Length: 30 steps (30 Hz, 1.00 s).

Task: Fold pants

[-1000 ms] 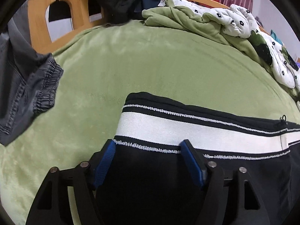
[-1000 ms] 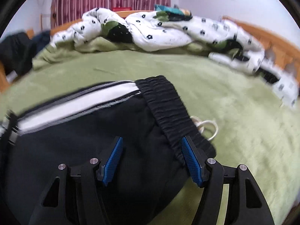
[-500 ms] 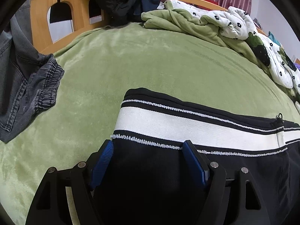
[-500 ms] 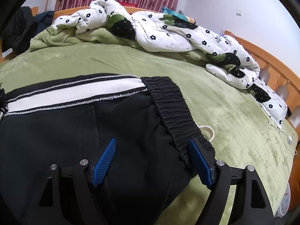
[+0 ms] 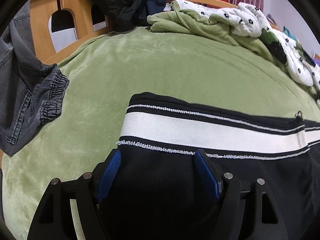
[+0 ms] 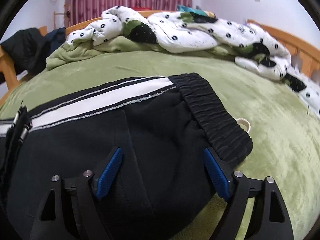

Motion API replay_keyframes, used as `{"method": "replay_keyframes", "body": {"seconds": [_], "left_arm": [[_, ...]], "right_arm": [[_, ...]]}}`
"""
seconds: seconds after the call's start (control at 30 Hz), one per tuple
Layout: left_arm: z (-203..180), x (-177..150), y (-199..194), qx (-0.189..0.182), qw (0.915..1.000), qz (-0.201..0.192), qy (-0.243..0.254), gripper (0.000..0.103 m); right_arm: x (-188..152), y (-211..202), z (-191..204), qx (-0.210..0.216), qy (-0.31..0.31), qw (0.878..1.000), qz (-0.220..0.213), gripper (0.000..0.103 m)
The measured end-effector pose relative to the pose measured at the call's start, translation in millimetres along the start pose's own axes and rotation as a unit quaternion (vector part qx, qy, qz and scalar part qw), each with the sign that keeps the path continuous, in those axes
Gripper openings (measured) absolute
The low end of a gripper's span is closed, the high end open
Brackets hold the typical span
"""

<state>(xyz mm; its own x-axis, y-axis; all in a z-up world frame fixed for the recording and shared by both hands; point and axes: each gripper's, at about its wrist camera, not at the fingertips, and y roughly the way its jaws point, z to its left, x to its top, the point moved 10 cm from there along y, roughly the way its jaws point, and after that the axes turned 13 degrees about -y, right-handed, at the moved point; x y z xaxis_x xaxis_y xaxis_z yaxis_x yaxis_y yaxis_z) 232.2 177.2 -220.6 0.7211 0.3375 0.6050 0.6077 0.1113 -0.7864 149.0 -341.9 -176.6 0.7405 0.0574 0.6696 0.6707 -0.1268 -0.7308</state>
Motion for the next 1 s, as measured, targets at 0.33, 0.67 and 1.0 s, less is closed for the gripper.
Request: {"method": "replay_keyframes", "body": {"seconds": [0.33,0.67,1.0], "left_arm": [[-0.8,-0.3,2.9,-0.001,1.0,0.004,0.0,0.075],[0.4,-0.4,0.3,-0.001,1.0,-0.002,0.003,0.075],[8.2,6.2,-39.8,-0.092,0.9937,-0.01,-0.064,0.075]], "right_arm": [[-2.6,2.0,4.8,0.005,-0.002,1.0,0.004,0.092],[-2.8,2.0,4.4,0.005,-0.002,1.0,0.004,0.092],[-2.6,2.3,5.5,-0.002,-0.009,1.0,0.01,0.092]]}}
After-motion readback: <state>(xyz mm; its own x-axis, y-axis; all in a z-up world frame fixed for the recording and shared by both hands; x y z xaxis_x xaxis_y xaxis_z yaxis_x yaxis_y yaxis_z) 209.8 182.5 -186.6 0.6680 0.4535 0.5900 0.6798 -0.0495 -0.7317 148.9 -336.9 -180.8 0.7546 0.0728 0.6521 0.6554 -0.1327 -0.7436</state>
